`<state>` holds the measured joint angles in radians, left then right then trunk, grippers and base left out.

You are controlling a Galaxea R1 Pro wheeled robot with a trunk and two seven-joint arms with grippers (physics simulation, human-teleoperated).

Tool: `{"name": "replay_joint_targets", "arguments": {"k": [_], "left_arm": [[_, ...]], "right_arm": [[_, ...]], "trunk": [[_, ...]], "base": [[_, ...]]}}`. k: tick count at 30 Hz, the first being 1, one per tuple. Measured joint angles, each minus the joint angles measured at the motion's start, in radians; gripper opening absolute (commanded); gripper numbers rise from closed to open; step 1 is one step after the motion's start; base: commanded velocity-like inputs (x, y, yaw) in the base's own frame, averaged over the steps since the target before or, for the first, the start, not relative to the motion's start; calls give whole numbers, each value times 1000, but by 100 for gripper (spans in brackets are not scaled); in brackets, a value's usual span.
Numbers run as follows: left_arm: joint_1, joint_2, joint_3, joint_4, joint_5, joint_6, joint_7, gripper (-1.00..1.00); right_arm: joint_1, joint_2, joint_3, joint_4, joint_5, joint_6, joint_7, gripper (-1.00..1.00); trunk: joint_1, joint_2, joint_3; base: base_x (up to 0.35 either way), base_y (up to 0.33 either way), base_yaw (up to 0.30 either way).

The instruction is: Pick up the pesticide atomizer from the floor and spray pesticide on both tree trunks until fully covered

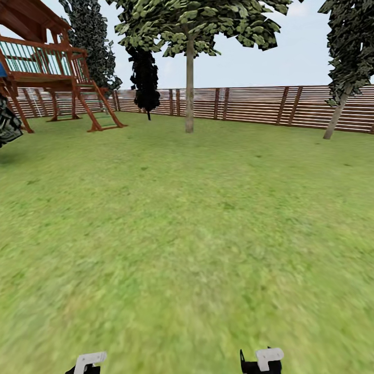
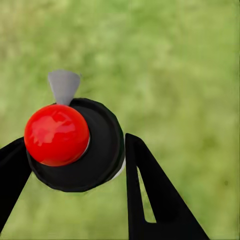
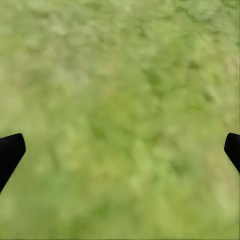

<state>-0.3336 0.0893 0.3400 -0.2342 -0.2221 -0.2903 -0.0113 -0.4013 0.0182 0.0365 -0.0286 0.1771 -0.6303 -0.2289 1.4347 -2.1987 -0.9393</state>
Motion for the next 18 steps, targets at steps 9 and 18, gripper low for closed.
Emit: {"name": "replay_joint_targets", "arguments": {"k": [9,18], "left_arm": [[0,0,0,2,0,0,0,-100],[0,0,0,1,0,0,0,-100]], "right_arm": [[0,0,0,0,0,0,0,100],[0,0,0,0,0,0,0,100]], "trunk": [[0,0,0],[0,0,0]], "base": [[339,0,0],[339,0,0]]}}
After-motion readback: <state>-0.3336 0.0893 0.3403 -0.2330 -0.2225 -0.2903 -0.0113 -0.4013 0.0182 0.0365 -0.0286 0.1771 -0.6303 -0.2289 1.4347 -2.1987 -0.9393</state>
